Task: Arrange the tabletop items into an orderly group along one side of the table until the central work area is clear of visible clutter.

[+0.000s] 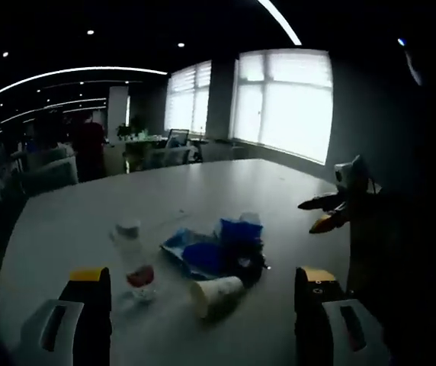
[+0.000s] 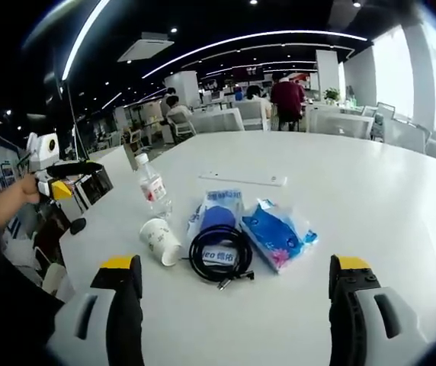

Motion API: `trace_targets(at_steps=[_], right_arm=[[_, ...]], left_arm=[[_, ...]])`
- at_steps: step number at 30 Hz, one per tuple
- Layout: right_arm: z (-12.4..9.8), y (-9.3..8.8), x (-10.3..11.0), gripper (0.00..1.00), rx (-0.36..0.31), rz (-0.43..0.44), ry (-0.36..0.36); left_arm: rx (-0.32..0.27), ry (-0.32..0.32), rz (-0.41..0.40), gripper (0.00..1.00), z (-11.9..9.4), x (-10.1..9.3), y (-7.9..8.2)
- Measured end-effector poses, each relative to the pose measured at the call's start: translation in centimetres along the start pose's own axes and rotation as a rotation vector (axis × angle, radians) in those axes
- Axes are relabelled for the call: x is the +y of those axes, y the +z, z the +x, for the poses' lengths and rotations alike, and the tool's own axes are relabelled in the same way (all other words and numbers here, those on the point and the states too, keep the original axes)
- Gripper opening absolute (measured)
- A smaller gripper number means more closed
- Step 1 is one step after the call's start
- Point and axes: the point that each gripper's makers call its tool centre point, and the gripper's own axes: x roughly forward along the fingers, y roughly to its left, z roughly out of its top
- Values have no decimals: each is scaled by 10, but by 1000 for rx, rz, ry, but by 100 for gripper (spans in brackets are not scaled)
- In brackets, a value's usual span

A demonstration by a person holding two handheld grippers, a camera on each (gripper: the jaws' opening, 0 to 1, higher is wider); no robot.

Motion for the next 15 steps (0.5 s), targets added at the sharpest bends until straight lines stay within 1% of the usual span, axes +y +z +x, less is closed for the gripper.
trace_targets(at_steps=[1,3,5,9,11,15], right_arm=[[-1,-1,0,100,1,0,-1],[-3,-3,0,100,1,2,-2],[-4,-4,-1,100,1,5,-1],[-7,-8,0,100,4,-2,1],[-8,-9,3,100,5,1,4],[-10,-12,10,100,16,-9,14]], left_arm=[[-5,4,-5,99,-2,-3,-3],[-23,4,-47,99,-3,-9,-4],[-31,11,-69,100,-4,-15,-6],[-16,29,-77,100,-5,-28,-16],[5,26,-74,100,-3,-29,-26],[26,21,-75,99,-5,-36,-32]])
